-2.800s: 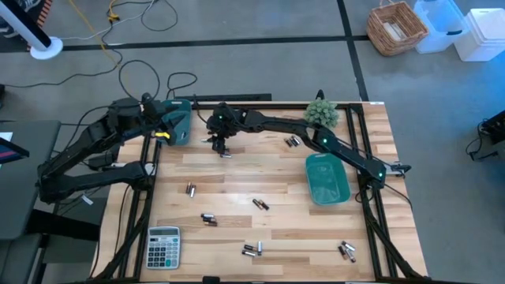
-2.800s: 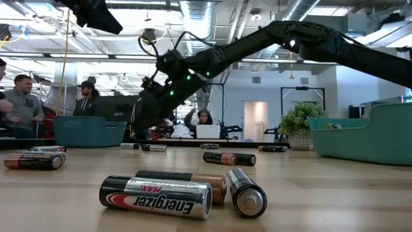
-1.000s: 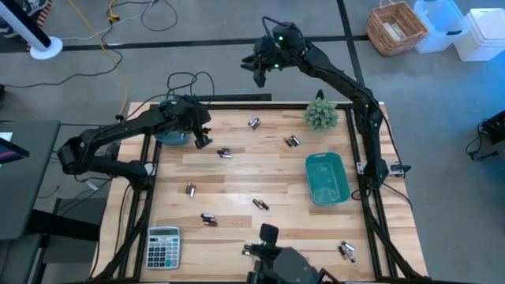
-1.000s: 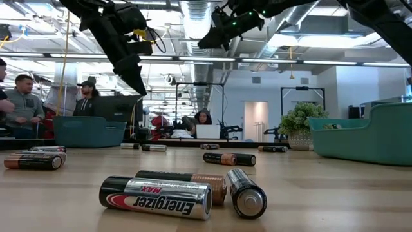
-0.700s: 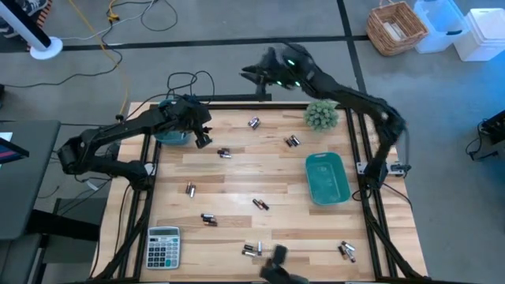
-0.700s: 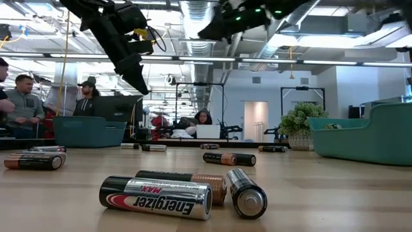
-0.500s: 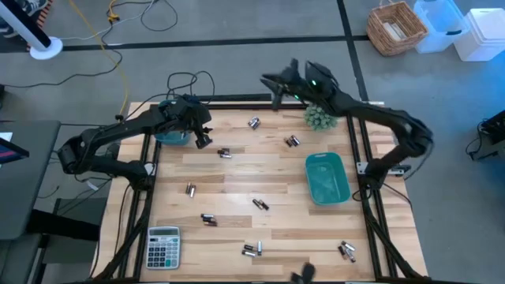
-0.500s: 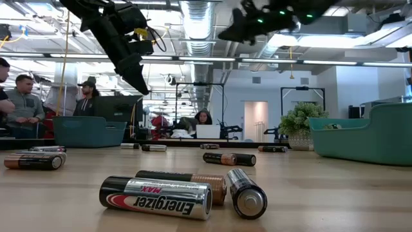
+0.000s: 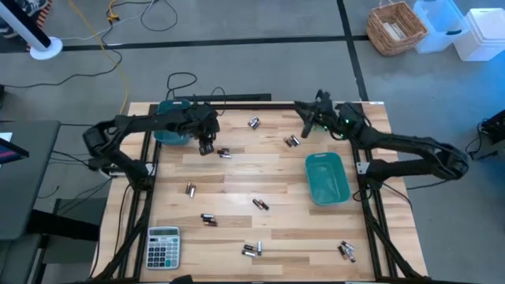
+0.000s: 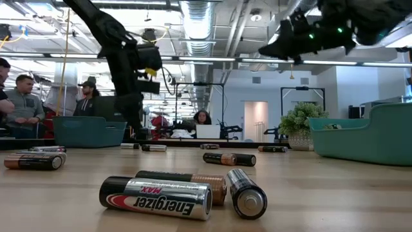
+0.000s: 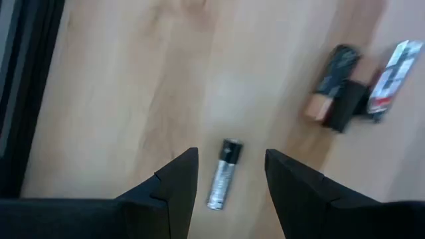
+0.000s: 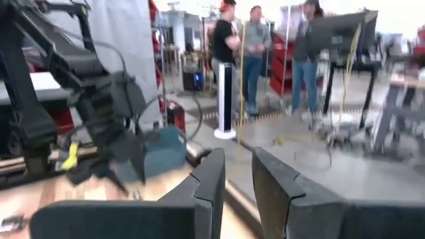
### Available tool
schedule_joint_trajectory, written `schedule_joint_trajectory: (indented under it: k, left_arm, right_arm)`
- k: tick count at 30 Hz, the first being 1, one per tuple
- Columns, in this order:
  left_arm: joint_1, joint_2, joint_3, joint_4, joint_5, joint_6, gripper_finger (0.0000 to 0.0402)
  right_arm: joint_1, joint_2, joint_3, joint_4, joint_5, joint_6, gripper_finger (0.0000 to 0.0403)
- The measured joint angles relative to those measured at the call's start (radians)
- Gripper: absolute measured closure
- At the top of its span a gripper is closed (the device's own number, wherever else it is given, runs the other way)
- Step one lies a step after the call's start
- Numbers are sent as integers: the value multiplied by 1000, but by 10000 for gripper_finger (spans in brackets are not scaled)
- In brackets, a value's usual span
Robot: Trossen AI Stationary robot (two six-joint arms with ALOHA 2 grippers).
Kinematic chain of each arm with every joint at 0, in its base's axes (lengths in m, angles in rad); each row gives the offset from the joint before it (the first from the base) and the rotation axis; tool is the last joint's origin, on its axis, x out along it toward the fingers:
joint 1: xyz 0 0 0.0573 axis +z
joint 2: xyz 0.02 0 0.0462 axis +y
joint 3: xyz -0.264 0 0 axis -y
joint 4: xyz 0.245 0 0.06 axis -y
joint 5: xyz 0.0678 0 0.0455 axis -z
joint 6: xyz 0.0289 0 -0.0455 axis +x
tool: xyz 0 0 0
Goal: Sort batteries
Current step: Put the silver battery into the blue bin
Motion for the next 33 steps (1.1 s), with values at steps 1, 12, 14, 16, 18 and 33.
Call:
schedule_joint_trajectory:
  k: [1, 12, 14, 16, 18, 33]
  left_arm:
    - [6, 11, 0, 3, -2, 13, 233]
    - [56, 32, 0, -41, 26, 108, 233]
    - [56, 44, 0, -52, 31, 117, 233]
    - [58, 47, -1, -67, 31, 119, 233]
    - [59, 50, 0, -52, 32, 125, 233]
    - [69, 165, 4, -33, 48, 113, 244]
  right_arm:
    - [0, -12, -26, -7, 2, 16, 314]
    - [76, -34, -159, 44, 48, 61, 314]
    - [80, -34, -159, 44, 49, 52, 314]
    - [80, -34, -159, 45, 49, 40, 314]
    - [80, -34, -160, 44, 49, 36, 314]
    - [80, -34, -160, 51, 49, 27, 314]
